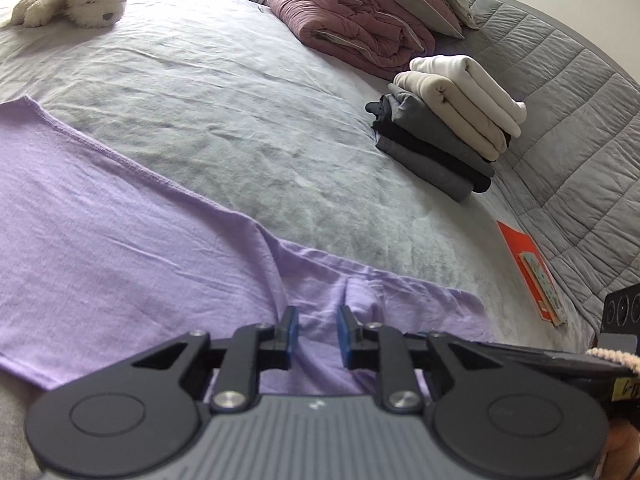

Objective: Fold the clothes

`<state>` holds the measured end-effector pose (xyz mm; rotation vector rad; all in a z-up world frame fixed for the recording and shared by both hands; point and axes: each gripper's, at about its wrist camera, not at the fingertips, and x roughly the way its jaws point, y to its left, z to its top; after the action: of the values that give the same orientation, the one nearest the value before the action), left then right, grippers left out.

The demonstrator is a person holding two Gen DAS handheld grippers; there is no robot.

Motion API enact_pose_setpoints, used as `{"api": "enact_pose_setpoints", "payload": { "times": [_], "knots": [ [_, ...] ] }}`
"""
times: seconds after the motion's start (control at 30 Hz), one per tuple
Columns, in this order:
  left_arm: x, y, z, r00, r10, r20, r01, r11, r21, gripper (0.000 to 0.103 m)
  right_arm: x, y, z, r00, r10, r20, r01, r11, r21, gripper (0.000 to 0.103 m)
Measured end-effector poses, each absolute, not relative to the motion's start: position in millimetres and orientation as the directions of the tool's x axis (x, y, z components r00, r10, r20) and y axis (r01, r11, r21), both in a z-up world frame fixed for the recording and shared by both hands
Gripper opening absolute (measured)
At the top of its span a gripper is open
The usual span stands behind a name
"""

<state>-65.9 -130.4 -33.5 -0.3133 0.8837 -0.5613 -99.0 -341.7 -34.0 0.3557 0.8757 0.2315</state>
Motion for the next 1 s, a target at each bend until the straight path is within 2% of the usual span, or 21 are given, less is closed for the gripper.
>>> {"api": "enact_pose_setpoints", "payload": {
  "times": [0.1,0.23,0.33,0.53,0.77,0.83,0.87,0.97,1.0],
  "knots": [
    [-65.1,-136.7,-26.3,0.497,-0.603,-0.625,0.356,0.798,-0.487,0.031,-105.3,-339.2,-33.4,0.632,0.325,-0.703,-0.058,0.925,0.375,0.003],
    [-62.2,-144.6,-20.3,0.455,-0.651,-0.608,0.388,0.759,-0.522,0.031,-123.2,-339.5,-20.4,0.692,0.294,-0.659,-0.067,0.936,0.346,0.003],
    [-60.0,-151.7,-17.9,0.411,-0.689,-0.597,0.412,0.725,-0.553,0.032,-134.2,-335.4,-12.7,0.704,0.323,-0.633,-0.103,0.928,0.359,0.003],
    [-60.4,-167.3,-18.2,0.391,-0.654,-0.648,0.427,0.752,-0.502,0.039,-138.7,-310.5,-20.2,0.619,0.431,-0.657,-0.194,0.894,0.404,0.003],
    [-57.1,-171.1,-27.7,0.389,-0.603,-0.696,0.417,0.789,-0.451,0.041,-139.3,-277.7,-38.1,0.531,0.467,-0.707,-0.259,0.884,0.39,0.003],
    [-56.2,-169.7,-31.2,0.389,-0.595,-0.703,0.407,0.796,-0.448,0.041,-139.2,-275.1,-37.4,0.521,0.479,-0.706,-0.28,0.878,0.388,0.006],
    [-55.8,-169.0,-32.9,0.389,-0.591,-0.707,0.402,0.799,-0.447,0.041,-139.8,-275.4,-35.4,0.52,0.486,-0.702,-0.291,0.874,0.39,0.014],
    [-55.4,-163.8,-35.5,0.388,-0.596,-0.703,0.395,0.796,-0.458,0.041,-145.0,-287.1,-25.1,0.556,0.494,-0.668,-0.287,0.869,0.403,0.019],
    [-55.5,-162.2,-35.8,0.39,-0.597,-0.701,0.393,0.796,-0.46,0.041,-146.3,-292.4,-22.3,0.572,0.49,-0.658,-0.277,0.87,0.408,0.028]
  ]
}}
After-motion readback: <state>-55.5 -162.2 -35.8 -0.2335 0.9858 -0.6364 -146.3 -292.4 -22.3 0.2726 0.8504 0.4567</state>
